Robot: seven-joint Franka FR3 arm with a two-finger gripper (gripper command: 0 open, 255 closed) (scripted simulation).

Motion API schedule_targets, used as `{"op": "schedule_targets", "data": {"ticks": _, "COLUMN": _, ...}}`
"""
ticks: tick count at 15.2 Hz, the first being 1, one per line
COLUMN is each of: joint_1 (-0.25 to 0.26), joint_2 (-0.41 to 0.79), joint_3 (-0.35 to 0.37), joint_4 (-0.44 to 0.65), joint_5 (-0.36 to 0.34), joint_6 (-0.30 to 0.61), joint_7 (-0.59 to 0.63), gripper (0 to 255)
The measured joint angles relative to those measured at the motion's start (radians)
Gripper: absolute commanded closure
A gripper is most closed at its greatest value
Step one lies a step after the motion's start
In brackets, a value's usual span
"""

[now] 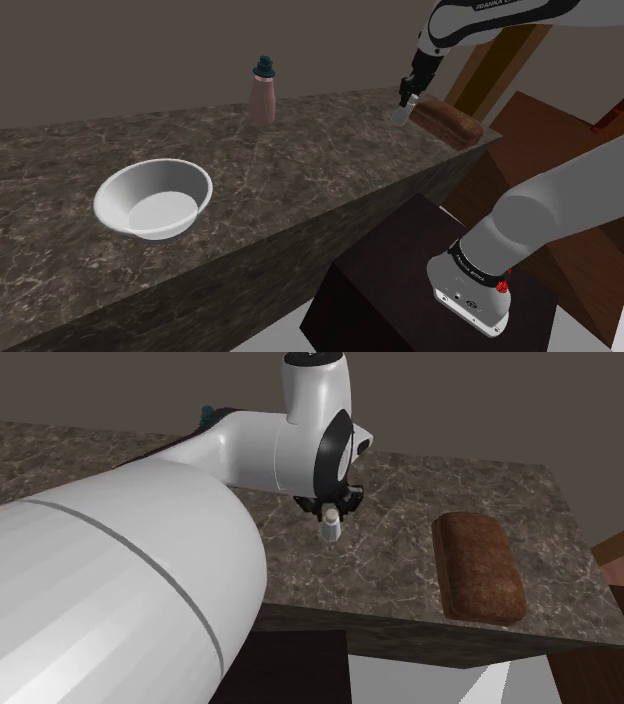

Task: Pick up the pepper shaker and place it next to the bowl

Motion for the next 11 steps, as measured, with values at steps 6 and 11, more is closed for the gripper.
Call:
{"op": "schedule_targets", "data": {"ticks": 6, "joint_1": 0.001, "joint_2": -0.019, "joint_3": 0.003, "joint_4": 0.059, "joint_5": 0.004, "joint_6": -0.077, "joint_7": -0.009, "gripper": 255}}
{"op": "schedule_targets", "data": {"ticks": 11, "joint_1": 0.004, "joint_2": -0.031, "joint_3": 0.008, "joint_4": 0.12, "joint_5": 0.009, "joint_6": -0.15, "joint_7": -0.013, "gripper": 255}}
